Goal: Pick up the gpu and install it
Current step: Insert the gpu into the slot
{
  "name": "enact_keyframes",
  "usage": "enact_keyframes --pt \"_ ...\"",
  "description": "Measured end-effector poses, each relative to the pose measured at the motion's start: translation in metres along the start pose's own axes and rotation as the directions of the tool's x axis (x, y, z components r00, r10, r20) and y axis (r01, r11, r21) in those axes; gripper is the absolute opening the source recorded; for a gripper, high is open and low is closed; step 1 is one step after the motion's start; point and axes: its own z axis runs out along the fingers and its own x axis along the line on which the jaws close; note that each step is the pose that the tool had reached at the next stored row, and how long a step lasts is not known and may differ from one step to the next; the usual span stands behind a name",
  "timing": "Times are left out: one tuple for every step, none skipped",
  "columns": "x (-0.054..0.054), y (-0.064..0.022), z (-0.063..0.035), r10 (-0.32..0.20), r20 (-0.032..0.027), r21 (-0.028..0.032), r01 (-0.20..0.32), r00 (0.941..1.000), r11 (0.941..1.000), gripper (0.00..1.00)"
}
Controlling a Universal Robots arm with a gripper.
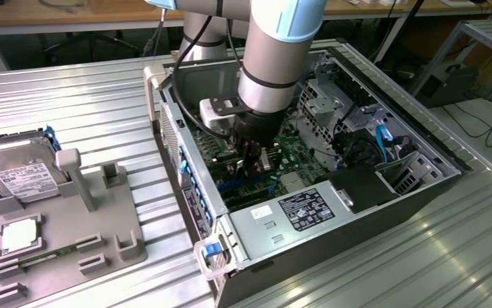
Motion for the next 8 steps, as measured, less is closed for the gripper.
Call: enact_keyframes --pt "0.0000 0.0000 0.0000 0.000 0.0000 0.0000 0.000 1.0000 1.0000 0.30" --pt "0.0000 0.0000 0.0000 0.000 0.0000 0.0000 0.000 1.0000 1.0000 0.30" --pt "0.0000 0.0000 0.0000 0.000 0.0000 0.0000 0.000 1.0000 1.0000 0.30" --pt "0.0000 0.0000 0.0000 0.000 0.0000 0.0000 0.000 1.0000 1.0000 0.30" --pt "0.0000 0.0000 0.0000 0.000 -0.0006 0.0000 0.000 1.0000 1.0000 0.30" --pt "0.0000 -0.0001 0.0001 0.000 -0.0016 0.0002 0.000 1.0000 1.0000 0.30" --pt "-0.0001 -0.0001 0.0001 0.000 -0.0036 0.0004 0.000 1.0000 1.0000 0.30" --pt "-0.0001 0.0000 0.0000 0.000 -0.0062 0.0005 0.000 1.0000 1.0000 0.30"
